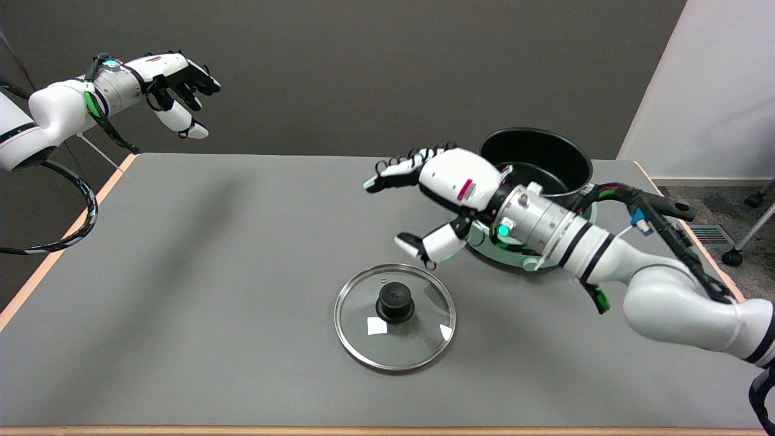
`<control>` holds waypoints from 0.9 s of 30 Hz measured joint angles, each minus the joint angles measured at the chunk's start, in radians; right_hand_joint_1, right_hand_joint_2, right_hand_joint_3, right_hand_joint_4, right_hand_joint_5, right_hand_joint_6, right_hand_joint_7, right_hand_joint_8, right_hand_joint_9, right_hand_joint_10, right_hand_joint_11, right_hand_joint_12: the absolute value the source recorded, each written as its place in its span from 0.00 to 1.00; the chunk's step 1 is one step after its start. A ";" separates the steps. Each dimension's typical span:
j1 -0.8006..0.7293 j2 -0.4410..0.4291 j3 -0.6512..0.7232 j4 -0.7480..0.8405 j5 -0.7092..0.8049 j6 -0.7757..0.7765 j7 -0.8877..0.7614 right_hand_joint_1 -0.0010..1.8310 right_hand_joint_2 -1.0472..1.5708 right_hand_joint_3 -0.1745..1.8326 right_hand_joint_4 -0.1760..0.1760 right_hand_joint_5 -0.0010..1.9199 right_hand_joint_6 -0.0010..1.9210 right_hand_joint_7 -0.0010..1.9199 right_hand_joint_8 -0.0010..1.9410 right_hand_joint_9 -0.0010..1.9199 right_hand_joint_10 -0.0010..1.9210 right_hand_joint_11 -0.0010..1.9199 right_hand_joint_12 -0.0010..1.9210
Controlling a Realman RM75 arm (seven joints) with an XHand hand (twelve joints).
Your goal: Place the pot onto the induction cooker.
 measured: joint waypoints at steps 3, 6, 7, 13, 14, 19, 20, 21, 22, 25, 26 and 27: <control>-0.008 -0.007 -0.027 0.000 -0.036 0.014 0.012 0.47 0.61 0.55 0.69 0.30 0.14 0.35 0.12 0.33 0.21 0.24 0.55; -0.014 -0.012 -0.051 0.000 -0.066 0.027 0.019 0.48 0.61 0.56 0.69 0.30 0.14 0.35 0.12 0.33 0.21 0.24 0.55; -0.016 -0.014 -0.057 0.000 -0.073 0.030 0.020 0.49 0.61 0.56 0.69 0.30 0.14 0.35 0.12 0.33 0.21 0.24 0.55; -0.032 -0.028 -0.092 -0.004 -0.119 0.027 0.009 0.47 0.60 0.59 0.67 0.27 0.13 0.33 0.11 0.30 0.23 0.23 0.52; -0.035 -0.031 -0.096 -0.005 -0.124 0.021 0.005 0.50 0.60 0.58 0.66 0.27 0.12 0.33 0.11 0.31 0.21 0.23 0.53; -0.047 -0.043 -0.111 -0.008 -0.149 -0.011 -0.011 0.50 0.59 0.58 0.66 0.27 0.12 0.32 0.11 0.31 0.20 0.22 0.52; -0.049 -0.045 -0.113 -0.008 -0.153 -0.018 -0.014 0.50 0.59 0.58 0.66 0.26 0.12 0.32 0.11 0.31 0.20 0.22 0.52; -0.051 -0.047 -0.116 -0.008 -0.156 -0.025 -0.016 0.50 0.59 0.58 0.66 0.26 0.12 0.32 0.11 0.31 0.20 0.22 0.52; -0.053 -0.049 -0.118 -0.008 -0.159 -0.030 -0.018 0.50 0.59 0.58 0.66 0.26 0.12 0.32 0.11 0.31 0.20 0.22 0.52; -0.057 -0.054 -0.125 -0.008 -0.167 -0.044 -0.024 0.53 0.60 0.60 0.65 0.26 0.12 0.32 0.11 0.31 0.21 0.22 0.52; -0.058 -0.057 -0.127 -0.008 -0.169 -0.049 -0.025 0.52 0.60 0.61 0.65 0.26 0.12 0.32 0.10 0.30 0.23 0.22 0.51; -0.060 -0.060 -0.129 -0.009 -0.171 -0.056 -0.028 0.53 0.60 0.61 0.65 0.26 0.12 0.33 0.10 0.30 0.23 0.22 0.51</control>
